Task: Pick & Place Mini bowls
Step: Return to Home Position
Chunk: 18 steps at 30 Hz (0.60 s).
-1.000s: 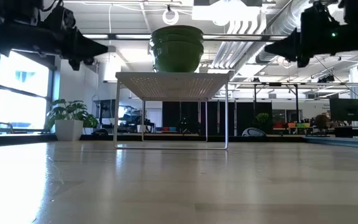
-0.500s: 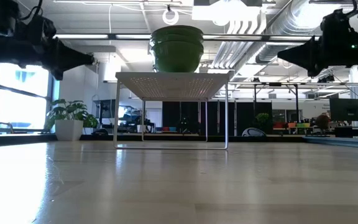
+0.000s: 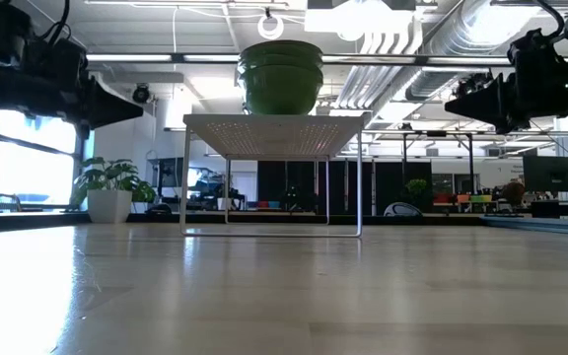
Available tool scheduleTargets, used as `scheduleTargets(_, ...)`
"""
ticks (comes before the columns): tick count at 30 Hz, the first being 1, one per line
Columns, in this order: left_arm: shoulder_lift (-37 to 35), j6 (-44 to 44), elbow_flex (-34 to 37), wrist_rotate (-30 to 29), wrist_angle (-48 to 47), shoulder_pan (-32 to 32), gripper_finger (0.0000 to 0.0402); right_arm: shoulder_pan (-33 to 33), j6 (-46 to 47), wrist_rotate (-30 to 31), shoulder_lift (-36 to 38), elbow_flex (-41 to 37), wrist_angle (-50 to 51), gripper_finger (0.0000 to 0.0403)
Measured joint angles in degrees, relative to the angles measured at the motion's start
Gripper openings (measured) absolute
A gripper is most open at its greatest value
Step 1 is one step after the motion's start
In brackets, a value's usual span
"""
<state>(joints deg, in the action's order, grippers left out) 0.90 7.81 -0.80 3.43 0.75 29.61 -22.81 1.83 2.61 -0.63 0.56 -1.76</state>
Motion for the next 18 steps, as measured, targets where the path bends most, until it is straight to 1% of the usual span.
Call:
scheduleTargets(4, 0.07, 0.13, 0.02, -1.23, -0.08, -0.02, 0.0001, 0.0, -0.3, 0.01, 0.01, 0.0, 0.12, 0.0)
scheduleTargets(18, 0.07, 0.15, 0.11, -1.2, -0.08, 0.0, 0.0001, 0.0, -0.4, -0.06, -0.08, -0.02, 0.29, 0.0)
